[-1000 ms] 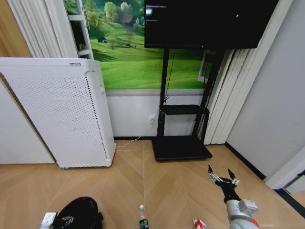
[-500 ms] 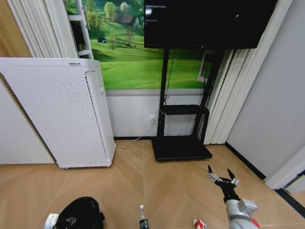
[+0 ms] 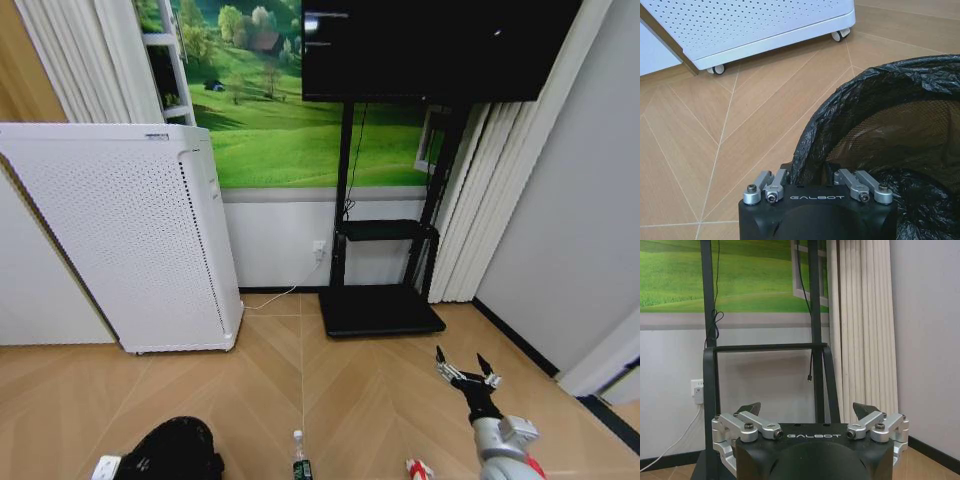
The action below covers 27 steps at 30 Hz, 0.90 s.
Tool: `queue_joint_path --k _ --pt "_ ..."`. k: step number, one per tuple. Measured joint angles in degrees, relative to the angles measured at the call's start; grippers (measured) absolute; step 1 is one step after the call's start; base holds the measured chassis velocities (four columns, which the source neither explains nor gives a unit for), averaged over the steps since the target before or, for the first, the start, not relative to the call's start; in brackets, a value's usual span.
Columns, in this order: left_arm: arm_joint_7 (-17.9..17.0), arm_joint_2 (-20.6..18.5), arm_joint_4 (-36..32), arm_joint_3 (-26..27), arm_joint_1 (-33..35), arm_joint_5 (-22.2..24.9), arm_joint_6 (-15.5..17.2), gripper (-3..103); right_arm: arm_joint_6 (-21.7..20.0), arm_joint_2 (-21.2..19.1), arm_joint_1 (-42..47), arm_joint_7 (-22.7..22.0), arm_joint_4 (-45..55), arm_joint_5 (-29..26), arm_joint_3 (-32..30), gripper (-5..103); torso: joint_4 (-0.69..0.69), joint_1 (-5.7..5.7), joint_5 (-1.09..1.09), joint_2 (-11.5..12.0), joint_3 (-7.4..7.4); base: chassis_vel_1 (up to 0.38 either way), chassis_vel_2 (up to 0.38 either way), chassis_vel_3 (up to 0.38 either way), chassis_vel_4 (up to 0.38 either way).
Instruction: Pick up the trash bin and place the garbage on the floor into it.
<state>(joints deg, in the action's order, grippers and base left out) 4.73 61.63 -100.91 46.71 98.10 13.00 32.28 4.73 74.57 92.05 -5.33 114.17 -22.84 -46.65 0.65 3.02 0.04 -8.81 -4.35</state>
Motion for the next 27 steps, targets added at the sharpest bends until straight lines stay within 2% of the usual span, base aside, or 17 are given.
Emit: queue_joint_path --k 3,9,11,12,15,20,23,27 --pt "-0.1 0.0 0.0 -0.1 -0.1 0.0 -0.2 33 0.1 0.1 0.1 0.0 0.0 0.0 0.0 100 0.00 0.00 -0.02 0.0 0.00 0.000 0.000 0.000 0.000" --pt "-1.3 0.6 -0.4 -0.4 -0.1 0.0 -4.1 30 0.2 0.1 0.1 0.0 0.1 0.1 0.1 100 0.00 0.01 -0.14 0.0 -0.02 0.000 0.000 0.000 0.000" --pt "-1.6 1.0 -0.7 -0.3 -0.2 -0.4 -6.6 24 0.3 0.1 0.1 0.0 0.1 0.1 0.1 100 0.02 0.02 -0.18 0.0 -0.03 0.000 0.000 0.000 0.000" --pt "-1.6 1.0 -0.7 -0.3 -0.2 -0.4 -6.6 24 0.3 0.1 0.1 0.0 0.1 0.1 0.1 100 0.02 0.02 -0.18 0.0 -0.03 0.000 0.000 0.000 0.000" --pt "-2.1 1.3 -1.2 0.3 -0.9 -1.3 -9.5 14 0.4 0.1 0.1 0.1 0.2 0.2 0.2 100 0.03 0.01 -0.10 0.0 -0.02 0.000 0.000 0.000 0.000" --pt "-2.7 1.7 -2.2 0.6 -1.5 -1.6 -11.1 11 0.5 0.3 0.3 0.1 0.3 0.6 0.2 100 0.02 0.01 -0.07 0.0 -0.02 0.000 0.000 0.000 0.000" --pt "-2.9 2.1 -3.6 1.0 -1.8 -2.2 -12.0 4 0.7 0.3 0.5 0.1 0.3 0.7 0.2 100 0.02 0.02 -0.07 0.0 -0.02 0.000 0.000 0.000 0.000" --pt "-3.2 2.2 -5.7 1.8 -2.2 -2.6 -12.5 3 0.8 0.4 0.6 0.2 0.4 0.8 0.0 100 0.00 0.01 -0.03 0.0 -0.01 0.000 0.000 0.000 0.000"
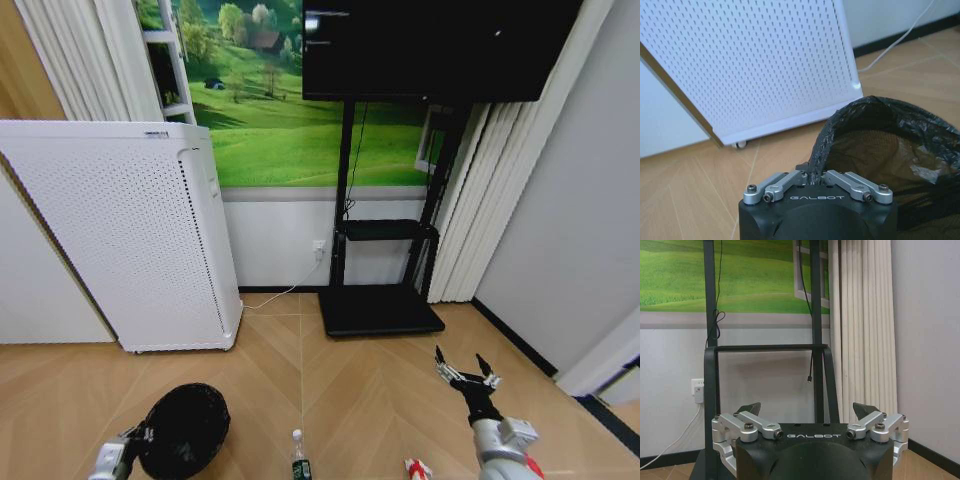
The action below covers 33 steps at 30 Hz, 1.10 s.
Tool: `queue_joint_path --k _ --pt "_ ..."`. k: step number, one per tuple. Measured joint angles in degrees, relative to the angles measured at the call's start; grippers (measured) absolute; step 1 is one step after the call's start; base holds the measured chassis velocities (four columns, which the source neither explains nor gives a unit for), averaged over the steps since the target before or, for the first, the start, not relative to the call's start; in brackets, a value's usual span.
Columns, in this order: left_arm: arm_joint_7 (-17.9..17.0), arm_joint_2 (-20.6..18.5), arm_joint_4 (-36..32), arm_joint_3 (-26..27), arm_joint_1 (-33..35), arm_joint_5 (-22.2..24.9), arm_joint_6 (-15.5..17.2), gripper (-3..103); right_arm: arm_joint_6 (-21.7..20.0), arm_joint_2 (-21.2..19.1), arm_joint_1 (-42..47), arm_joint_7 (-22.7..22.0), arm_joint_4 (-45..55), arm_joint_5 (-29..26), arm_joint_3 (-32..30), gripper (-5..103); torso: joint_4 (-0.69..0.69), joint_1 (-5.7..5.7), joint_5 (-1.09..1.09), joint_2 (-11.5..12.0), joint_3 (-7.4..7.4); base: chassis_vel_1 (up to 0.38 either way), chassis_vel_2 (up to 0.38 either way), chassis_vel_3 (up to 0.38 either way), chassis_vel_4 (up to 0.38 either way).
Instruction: Pick up the trash bin and place the garbage on the floor into it.
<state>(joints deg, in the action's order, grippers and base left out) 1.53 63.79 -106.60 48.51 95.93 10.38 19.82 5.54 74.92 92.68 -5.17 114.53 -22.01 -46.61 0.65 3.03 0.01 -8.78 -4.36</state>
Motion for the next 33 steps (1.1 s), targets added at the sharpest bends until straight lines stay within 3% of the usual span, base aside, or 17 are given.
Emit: queue_joint_path --k 11,16,23,26,33 --pt "0.9 -1.3 -8.0 1.4 -2.1 -1.1 -0.8 3 0.2 0.6 0.1 0.1 -0.3 0.9 0.1 100 0.01 0.00 -0.01 0.0 0.00 0.000 0.000 0.000 0.000" --pt "4.2 -1.6 -9.5 1.8 -4.4 -6.6 -5.6 3 0.6 1.1 0.0 0.0 -0.9 1.5 0.4 100 0.02 0.00 -0.01 0.0 0.00 0.000 0.000 0.000 0.000" --pt "7.9 -2.0 -8.6 1.4 -7.0 -7.0 -11.3 3 1.4 1.8 0.8 -0.2 -2.0 3.2 1.0 100 0.02 0.00 -0.01 0.0 0.00 0.000 0.000 0.000 0.000" --pt "12.6 -2.3 -8.8 1.4 -7.7 -6.6 -15.6 3 2.0 2.3 1.4 0.0 -2.3 4.2 1.3 100 0.03 0.00 -0.01 0.0 0.00 0.000 0.000 0.000 0.000" --pt "14.8 -2.3 -10.3 1.0 -8.0 -6.7 -17.0 3 2.1 2.9 1.7 0.2 -2.4 6.1 1.5 100 0.02 -0.01 -0.01 0.0 0.00 0.000 0.000 0.000 0.000"
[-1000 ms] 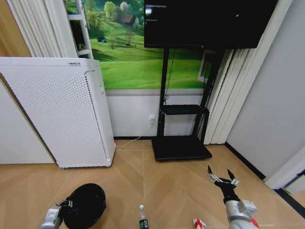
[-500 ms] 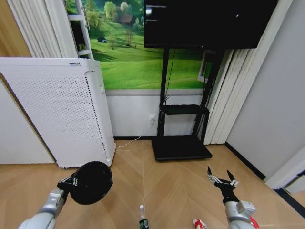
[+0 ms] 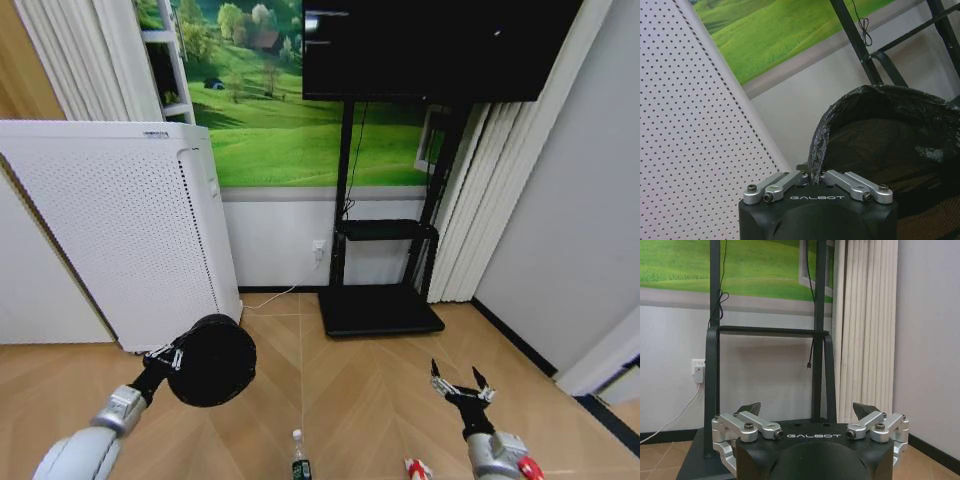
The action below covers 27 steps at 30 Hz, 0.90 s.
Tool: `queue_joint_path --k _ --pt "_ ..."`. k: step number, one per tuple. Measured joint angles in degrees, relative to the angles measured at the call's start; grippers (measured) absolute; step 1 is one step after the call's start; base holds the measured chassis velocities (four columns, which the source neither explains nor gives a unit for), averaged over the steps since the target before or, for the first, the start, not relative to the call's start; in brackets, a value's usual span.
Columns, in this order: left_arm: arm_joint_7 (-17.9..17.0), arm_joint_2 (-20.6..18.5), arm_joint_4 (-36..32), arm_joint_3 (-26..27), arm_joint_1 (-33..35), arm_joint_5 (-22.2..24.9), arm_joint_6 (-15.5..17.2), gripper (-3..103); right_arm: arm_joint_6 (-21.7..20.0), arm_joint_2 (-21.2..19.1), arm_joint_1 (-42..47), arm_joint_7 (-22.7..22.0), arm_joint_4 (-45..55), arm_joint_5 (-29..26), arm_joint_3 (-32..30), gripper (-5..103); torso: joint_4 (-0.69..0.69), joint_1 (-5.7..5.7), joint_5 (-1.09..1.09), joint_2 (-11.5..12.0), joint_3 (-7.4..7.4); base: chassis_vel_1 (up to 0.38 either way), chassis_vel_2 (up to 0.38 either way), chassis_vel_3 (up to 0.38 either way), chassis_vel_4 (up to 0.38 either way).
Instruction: Pick up the trash bin and place the garbage on the floor into it.
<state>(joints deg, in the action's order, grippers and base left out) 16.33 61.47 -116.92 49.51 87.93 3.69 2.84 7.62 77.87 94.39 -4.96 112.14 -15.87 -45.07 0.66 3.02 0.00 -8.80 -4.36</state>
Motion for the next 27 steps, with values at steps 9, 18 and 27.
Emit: queue_joint_path --k 9,18,27 --pt "0.2 -0.1 -0.3 0.5 0.3 0.0 -0.6 3 0.2 0.4 0.7 1.1 0.0 2.8 -0.2 100 0.00 0.00 0.00 0.0 0.00 0.000 0.000 0.000 0.000" --pt "0.1 0.4 -0.7 0.5 0.7 -0.1 -0.6 3 0.3 0.6 0.6 0.8 0.0 2.7 0.0 100 0.01 0.00 0.00 0.0 0.00 0.013 0.008 -0.015 -0.013" --pt "-0.2 0.6 -0.7 0.5 0.6 -0.2 -0.4 3 0.3 0.6 0.2 0.7 -0.1 2.4 0.0 100 0.00 0.00 0.00 0.0 0.00 0.141 0.150 -0.137 -0.152"
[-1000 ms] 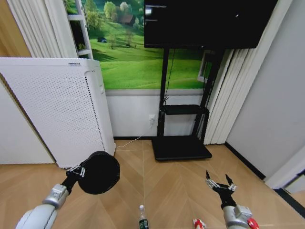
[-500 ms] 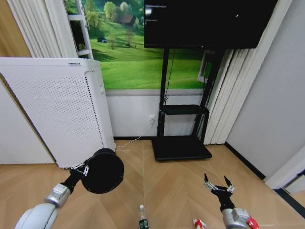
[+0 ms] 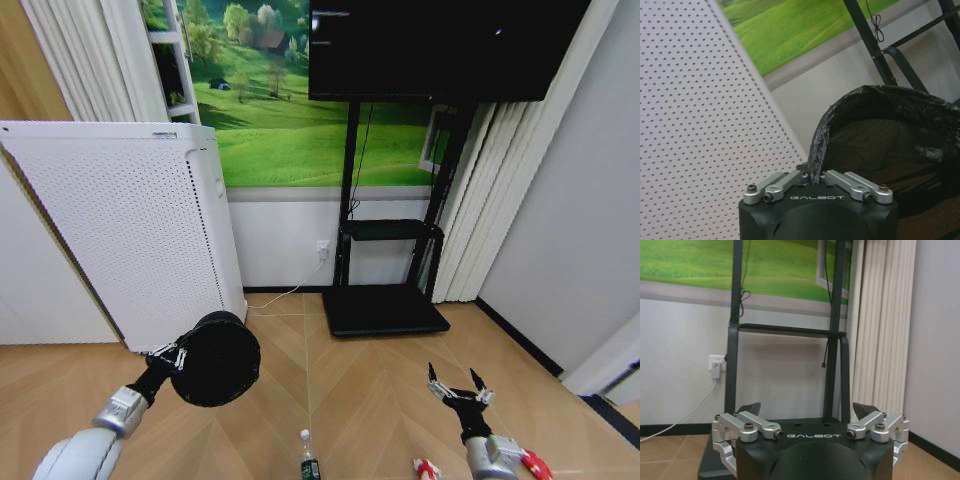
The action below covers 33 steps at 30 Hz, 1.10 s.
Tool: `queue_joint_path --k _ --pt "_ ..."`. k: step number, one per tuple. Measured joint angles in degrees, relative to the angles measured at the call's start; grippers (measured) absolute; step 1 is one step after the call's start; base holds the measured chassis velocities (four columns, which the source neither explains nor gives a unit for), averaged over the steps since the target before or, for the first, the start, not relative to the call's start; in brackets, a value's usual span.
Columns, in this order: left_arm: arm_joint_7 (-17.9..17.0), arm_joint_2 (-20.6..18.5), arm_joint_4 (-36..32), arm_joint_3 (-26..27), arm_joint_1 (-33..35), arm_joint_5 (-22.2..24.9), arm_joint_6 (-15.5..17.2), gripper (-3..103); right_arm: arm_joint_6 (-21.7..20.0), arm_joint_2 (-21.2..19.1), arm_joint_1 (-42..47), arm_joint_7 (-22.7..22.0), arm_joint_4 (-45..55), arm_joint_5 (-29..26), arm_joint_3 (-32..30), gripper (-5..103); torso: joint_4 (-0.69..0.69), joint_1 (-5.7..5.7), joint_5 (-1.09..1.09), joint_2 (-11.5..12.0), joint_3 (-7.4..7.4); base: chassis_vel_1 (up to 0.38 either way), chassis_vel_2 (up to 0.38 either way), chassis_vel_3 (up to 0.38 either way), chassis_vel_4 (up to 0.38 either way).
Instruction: Pick up the trash bin and place the garbage on the floor into it.
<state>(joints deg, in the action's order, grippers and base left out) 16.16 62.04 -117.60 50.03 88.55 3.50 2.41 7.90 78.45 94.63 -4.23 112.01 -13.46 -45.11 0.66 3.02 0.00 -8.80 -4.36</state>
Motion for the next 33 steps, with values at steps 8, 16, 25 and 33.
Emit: queue_joint_path --k 8,16,25,33 --pt "-0.2 0.0 0.5 0.0 -0.4 0.0 0.2 3 0.0 -0.2 -0.6 -0.1 -0.4 -0.3 0.1 100 0.00 0.00 -0.01 0.0 0.00 0.242 0.257 -0.239 -0.246" --pt "-0.7 0.0 0.9 -0.3 -0.8 0.1 0.4 3 0.5 -0.3 -1.2 0.1 -0.9 -0.9 0.3 100 0.00 0.00 0.01 0.0 0.00 0.342 0.342 -0.334 -0.349" --pt "-3.3 0.3 1.4 -0.8 -1.0 0.3 1.9 3 1.4 -1.5 -1.3 1.4 -1.1 -0.7 0.7 100 0.01 0.01 -0.02 0.0 0.01 0.264 0.225 -0.256 -0.256" --pt "-7.3 0.8 1.5 -2.4 -1.6 1.7 4.7 3 -1.2 -6.1 0.8 2.4 -1.7 -1.9 2.0 100 0.04 0.01 0.02 0.0 0.00 -0.010 -0.016 0.051 0.021"
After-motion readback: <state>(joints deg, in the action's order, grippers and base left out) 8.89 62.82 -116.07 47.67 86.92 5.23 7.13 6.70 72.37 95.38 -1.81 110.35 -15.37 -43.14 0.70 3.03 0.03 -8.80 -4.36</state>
